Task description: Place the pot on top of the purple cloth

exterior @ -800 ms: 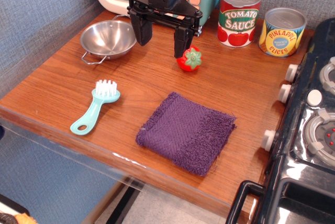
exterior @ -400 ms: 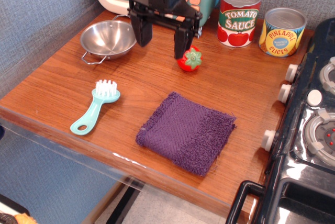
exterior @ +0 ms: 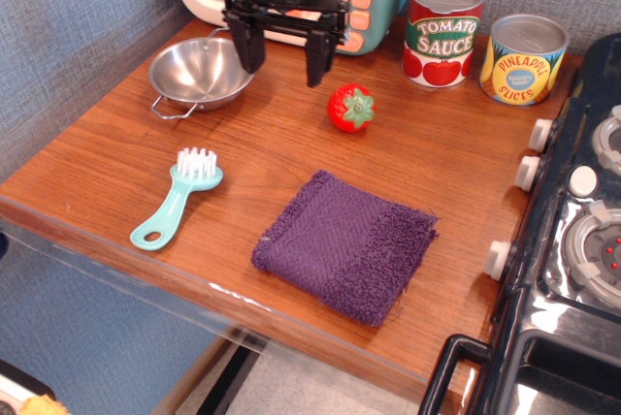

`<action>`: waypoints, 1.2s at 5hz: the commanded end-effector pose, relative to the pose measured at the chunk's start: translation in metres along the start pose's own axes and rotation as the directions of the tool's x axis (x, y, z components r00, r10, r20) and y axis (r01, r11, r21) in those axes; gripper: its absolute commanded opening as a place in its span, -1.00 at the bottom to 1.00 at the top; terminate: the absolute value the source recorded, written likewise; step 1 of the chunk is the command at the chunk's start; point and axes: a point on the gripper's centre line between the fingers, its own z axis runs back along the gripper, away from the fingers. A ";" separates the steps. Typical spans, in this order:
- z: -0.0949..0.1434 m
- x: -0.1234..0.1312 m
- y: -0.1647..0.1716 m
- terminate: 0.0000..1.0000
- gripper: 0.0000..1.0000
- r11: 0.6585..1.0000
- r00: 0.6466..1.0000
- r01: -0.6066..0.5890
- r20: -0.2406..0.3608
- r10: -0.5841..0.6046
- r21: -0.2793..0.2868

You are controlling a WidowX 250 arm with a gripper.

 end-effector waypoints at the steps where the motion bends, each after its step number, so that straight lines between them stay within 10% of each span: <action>1: -0.004 0.047 0.056 -1.00 1.00 0.989 0.990 -0.138 0.039 0.136 0.050; 4: -0.040 0.047 0.064 -1.00 1.00 0.988 0.987 -0.149 -0.051 0.151 0.046; 5: -0.044 0.044 0.060 -1.00 -1.00 0.988 0.987 -0.148 -0.057 0.150 0.037; 6: -0.045 0.044 0.060 -1.00 -1.00 0.988 0.987 -0.146 -0.058 0.149 0.049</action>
